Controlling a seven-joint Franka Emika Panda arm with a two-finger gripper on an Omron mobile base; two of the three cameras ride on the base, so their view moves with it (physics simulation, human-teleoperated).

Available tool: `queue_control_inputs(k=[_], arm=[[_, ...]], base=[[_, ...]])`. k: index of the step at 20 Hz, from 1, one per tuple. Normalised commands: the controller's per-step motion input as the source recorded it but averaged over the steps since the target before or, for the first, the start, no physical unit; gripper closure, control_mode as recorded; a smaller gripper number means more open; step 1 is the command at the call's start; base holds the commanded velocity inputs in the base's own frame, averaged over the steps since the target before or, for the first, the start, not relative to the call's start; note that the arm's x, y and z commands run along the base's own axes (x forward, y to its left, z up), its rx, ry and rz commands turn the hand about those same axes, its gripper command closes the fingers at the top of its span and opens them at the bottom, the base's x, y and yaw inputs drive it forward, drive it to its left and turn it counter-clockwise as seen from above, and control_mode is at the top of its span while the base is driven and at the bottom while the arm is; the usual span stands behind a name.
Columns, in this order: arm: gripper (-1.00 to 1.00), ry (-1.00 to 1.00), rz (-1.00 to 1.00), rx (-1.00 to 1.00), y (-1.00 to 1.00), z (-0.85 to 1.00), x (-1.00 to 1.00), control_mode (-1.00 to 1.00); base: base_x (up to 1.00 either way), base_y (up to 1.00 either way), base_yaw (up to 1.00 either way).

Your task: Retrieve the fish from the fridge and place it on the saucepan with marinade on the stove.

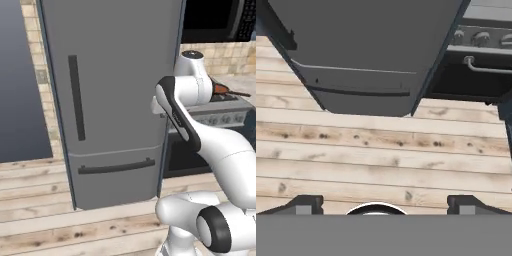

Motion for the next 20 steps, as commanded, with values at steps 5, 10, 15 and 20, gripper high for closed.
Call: queue_control_inputs(k=[5, 10, 15, 20], arm=[[-1.00, 0.00, 0.00, 0.00, 0.00, 0.00, 0.00, 1.00], [-1.00, 0.00, 0.00, 0.00, 0.00, 0.00, 0.00, 1.00], [-1.00, 0.00, 0.00, 0.00, 0.00, 0.00, 0.00, 1.00], [-1.00, 0.00, 0.00, 0.00, 0.00, 0.00, 0.00, 1.00]], base=[[-0.03, 1.00, 0.12], [0.00, 0.98, 0.05], [0.29, 0.73, -0.06], [0.19, 0.36, -0.15]])
